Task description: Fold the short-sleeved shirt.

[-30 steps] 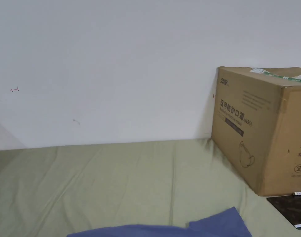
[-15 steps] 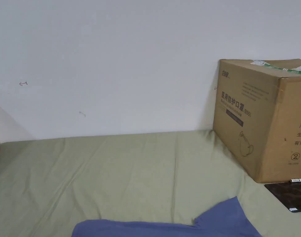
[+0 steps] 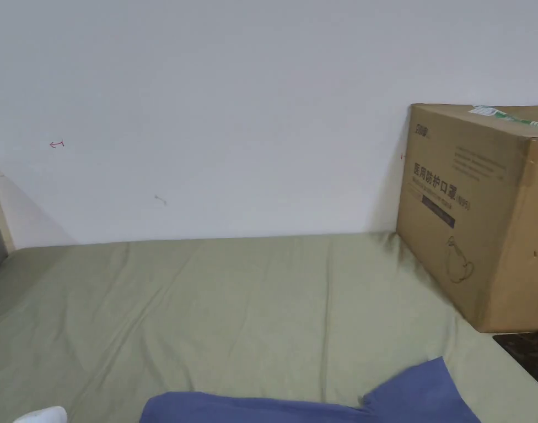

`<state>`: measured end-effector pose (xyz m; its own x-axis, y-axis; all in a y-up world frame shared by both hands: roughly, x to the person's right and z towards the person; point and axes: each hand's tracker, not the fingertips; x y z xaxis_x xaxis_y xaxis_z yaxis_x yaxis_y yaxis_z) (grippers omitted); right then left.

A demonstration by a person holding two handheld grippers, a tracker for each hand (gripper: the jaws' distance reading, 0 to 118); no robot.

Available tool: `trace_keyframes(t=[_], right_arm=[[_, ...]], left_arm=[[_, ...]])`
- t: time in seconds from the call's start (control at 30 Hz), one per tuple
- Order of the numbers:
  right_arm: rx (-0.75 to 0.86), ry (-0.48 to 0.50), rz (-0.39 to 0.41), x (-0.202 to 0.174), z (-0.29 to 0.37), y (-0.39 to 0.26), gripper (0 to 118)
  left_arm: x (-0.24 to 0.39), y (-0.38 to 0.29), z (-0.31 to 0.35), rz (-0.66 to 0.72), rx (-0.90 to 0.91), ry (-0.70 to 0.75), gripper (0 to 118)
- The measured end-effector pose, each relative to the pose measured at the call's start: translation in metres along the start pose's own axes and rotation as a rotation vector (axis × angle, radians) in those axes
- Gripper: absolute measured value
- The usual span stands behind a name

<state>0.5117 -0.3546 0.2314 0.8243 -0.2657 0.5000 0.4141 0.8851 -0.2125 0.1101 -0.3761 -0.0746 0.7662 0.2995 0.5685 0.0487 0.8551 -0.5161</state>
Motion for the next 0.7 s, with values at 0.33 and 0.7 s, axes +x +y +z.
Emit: trace_keyframes(t=[0.33, 0.7], right_arm=[[0.024, 0.078, -0.092, -0.017, -0.062, 0.025, 2], [-0.175, 0.019, -0.128, 0.006, -0.132, -0.007, 2]], left_arm=[[-0.010, 0.066, -0.113, -0.137, -0.224, 0.027, 0], [-0.101, 0.044, -0.317, -0.179, -0.600, 0.078, 113]])
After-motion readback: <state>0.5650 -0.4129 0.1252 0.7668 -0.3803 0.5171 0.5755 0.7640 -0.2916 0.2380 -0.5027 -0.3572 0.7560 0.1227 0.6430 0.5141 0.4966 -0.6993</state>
